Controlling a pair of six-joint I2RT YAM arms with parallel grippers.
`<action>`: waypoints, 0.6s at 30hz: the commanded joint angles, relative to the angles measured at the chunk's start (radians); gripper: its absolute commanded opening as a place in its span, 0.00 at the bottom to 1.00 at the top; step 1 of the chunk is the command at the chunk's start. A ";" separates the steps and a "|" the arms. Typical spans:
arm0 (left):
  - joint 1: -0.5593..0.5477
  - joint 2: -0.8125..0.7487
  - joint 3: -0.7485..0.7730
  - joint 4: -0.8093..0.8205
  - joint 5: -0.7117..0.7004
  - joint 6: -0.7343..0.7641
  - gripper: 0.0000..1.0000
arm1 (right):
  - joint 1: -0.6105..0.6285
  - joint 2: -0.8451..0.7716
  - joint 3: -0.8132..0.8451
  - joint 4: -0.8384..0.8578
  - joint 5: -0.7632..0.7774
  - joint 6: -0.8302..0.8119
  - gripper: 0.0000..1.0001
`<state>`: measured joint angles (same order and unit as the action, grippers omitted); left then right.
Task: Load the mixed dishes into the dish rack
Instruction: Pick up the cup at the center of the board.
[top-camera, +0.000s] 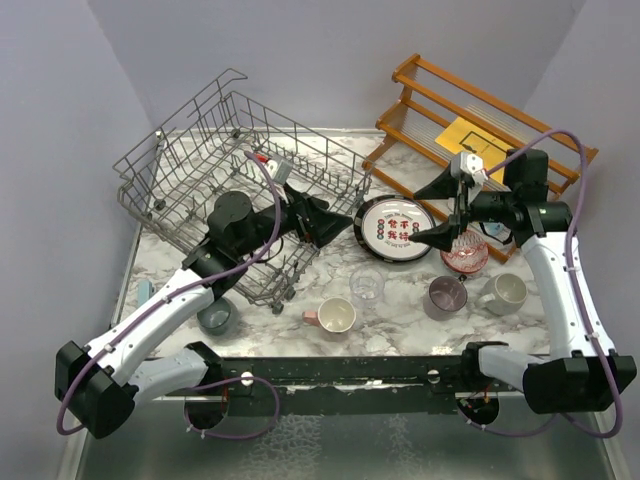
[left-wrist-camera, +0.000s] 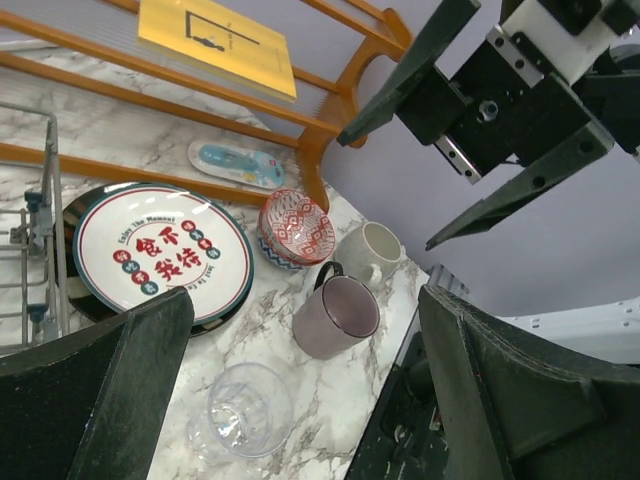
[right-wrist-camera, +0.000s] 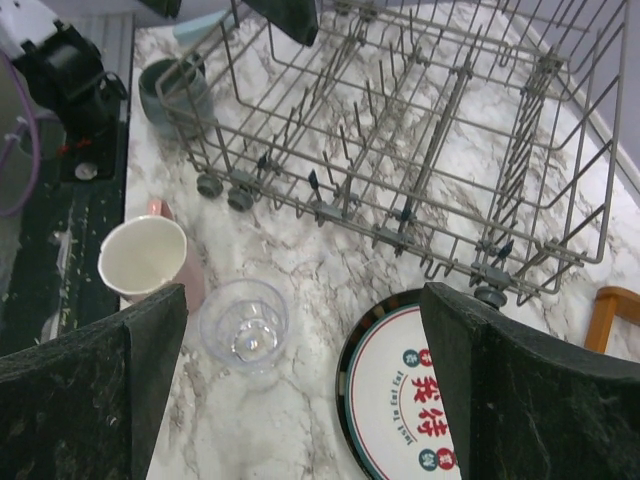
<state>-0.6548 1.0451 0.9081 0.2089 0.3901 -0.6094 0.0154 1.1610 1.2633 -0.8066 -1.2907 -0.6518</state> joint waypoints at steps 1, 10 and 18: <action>-0.003 -0.034 -0.035 0.097 -0.074 -0.065 0.98 | -0.006 0.011 -0.045 -0.121 0.093 -0.221 0.99; -0.002 -0.041 -0.130 0.228 -0.149 -0.169 0.99 | 0.015 0.109 -0.097 -0.080 0.325 -0.133 0.99; -0.002 -0.029 -0.131 0.218 -0.154 -0.169 0.99 | 0.084 0.192 -0.193 0.002 0.120 -0.025 0.99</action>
<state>-0.6548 1.0195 0.7788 0.3851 0.2607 -0.7689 0.0628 1.3254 1.1202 -0.8719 -1.0344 -0.7513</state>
